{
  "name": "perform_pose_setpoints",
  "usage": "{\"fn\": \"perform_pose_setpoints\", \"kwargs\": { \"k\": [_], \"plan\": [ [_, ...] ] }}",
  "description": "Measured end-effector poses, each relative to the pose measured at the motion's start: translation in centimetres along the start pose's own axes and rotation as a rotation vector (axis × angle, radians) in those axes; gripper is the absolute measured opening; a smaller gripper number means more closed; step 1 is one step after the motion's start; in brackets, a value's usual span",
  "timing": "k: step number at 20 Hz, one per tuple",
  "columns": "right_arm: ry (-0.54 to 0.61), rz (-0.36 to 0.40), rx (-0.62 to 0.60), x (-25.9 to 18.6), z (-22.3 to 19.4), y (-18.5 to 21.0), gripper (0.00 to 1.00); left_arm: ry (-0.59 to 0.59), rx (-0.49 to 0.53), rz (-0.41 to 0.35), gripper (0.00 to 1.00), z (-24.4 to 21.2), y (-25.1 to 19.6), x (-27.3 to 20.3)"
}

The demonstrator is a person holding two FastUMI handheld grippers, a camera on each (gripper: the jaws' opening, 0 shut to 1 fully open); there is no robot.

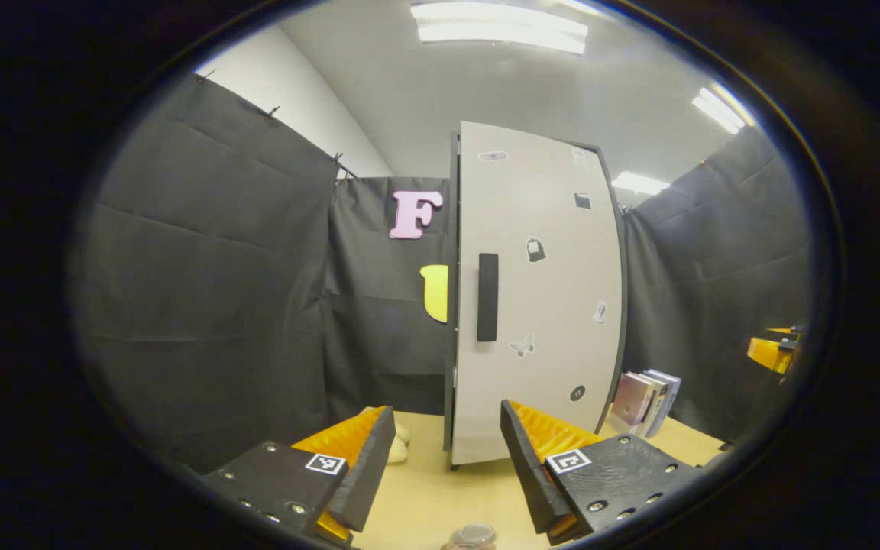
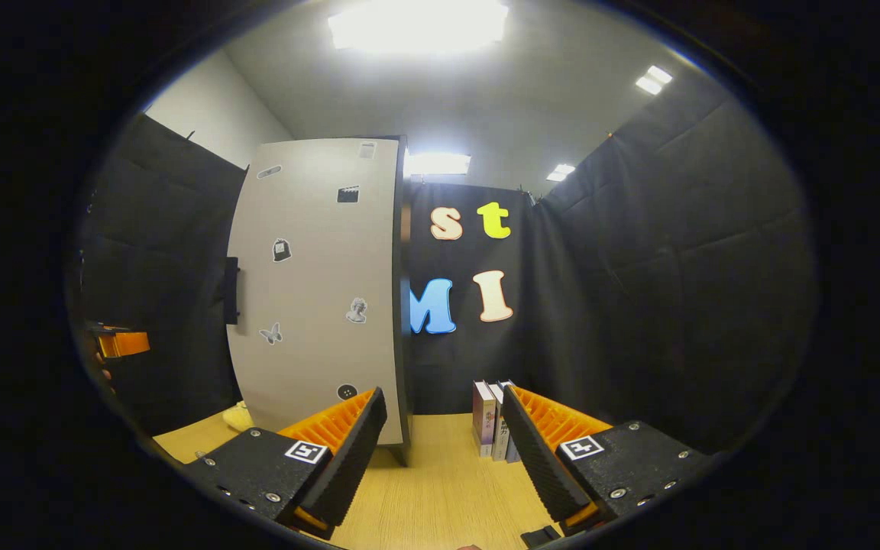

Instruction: Open the cabinet door with the right hand, grasp the bottle in the cabinet with the left hand and place it on the coaster, then close the cabinet door with the right hand.

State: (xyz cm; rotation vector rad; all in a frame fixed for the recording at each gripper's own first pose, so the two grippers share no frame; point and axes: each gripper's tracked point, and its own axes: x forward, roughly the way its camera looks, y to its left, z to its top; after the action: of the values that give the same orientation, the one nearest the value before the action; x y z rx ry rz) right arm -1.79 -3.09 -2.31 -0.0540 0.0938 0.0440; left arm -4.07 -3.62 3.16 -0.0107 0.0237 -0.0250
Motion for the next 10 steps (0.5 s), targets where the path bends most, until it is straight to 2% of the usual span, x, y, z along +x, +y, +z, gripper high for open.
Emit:
{"fn": "perform_pose_setpoints", "kwargs": {
  "k": [1,2,4,5,10],
  "plan": [
    [-0.001,-0.001,0.003,0.1,0.1,0.1,0.94,0.001,0.0,0.004,0.73,0.0,0.2,0.0],
    [-0.001,-0.001,0.007,0.1,0.0,0.1,0.94,0.002,-0.002,0.006,0.85,0.0,0.4,0.2],
    [0.0,-0.002,0.018,0.2,0.0,0.3,0.94,0.005,-0.007,0.012,0.85,-0.1,0.8,0.2],
    [0.001,0.0,0.022,0.3,-0.1,0.5,0.94,0.003,-0.008,0.017,0.8,0.0,1.1,0.3],
    [0.0,0.004,0.012,0.6,-0.1,1.3,0.94,0.003,-0.002,0.035,0.8,-0.4,2.3,0.2]
  ]
}}
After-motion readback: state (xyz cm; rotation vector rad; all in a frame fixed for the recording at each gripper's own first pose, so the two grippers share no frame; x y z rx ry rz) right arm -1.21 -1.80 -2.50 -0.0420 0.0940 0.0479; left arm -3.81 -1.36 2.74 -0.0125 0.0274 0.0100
